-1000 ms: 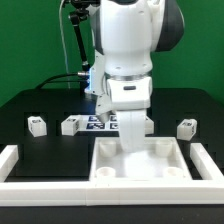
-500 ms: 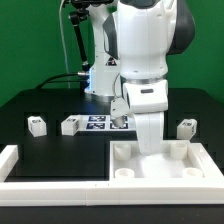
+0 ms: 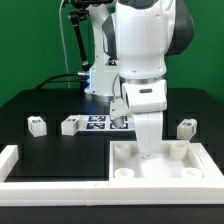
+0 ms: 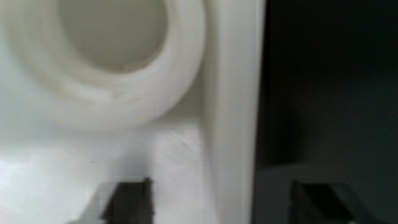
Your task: Assemble square table
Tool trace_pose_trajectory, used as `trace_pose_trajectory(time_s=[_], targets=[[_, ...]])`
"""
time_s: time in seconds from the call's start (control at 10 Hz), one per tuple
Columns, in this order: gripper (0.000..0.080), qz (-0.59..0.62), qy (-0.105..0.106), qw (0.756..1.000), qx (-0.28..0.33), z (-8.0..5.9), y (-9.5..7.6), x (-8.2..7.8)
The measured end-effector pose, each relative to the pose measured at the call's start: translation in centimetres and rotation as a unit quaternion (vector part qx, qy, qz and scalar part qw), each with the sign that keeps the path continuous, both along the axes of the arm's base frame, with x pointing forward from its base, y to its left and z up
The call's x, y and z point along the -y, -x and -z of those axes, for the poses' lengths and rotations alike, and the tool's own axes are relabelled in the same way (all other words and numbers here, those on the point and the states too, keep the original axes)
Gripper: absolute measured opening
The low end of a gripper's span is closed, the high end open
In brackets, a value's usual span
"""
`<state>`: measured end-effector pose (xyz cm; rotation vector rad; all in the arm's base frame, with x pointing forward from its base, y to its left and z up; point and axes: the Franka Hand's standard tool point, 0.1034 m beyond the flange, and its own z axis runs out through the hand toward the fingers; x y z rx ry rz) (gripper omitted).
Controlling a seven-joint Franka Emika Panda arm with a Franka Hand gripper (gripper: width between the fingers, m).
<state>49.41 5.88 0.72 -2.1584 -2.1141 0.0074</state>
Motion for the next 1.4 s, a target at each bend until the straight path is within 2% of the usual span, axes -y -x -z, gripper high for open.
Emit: trace_pose_trajectory(time_s=[0.1, 0.2, 0.9, 1.0, 1.2, 1.4], targets=[[0.0556, 0.0, 0.0, 1.0, 0.001, 0.0, -0.1, 0.0], [0.0621, 0.0, 0.0, 1.0, 0.001, -0.1, -0.1, 0.0], [0.0649, 0.001, 0.0, 1.0, 0.002, -0.1, -0.1, 0.0], [0.0649, 0.028, 0.006, 1.0, 0.001, -1.0, -0.1, -0.1], [0.0649, 0.067, 0.017, 0.998, 0.003, -2.5, 0.9, -1.1], [0.0649, 0.188, 0.03, 0.982, -0.012, -2.7, 2.2, -3.1]])
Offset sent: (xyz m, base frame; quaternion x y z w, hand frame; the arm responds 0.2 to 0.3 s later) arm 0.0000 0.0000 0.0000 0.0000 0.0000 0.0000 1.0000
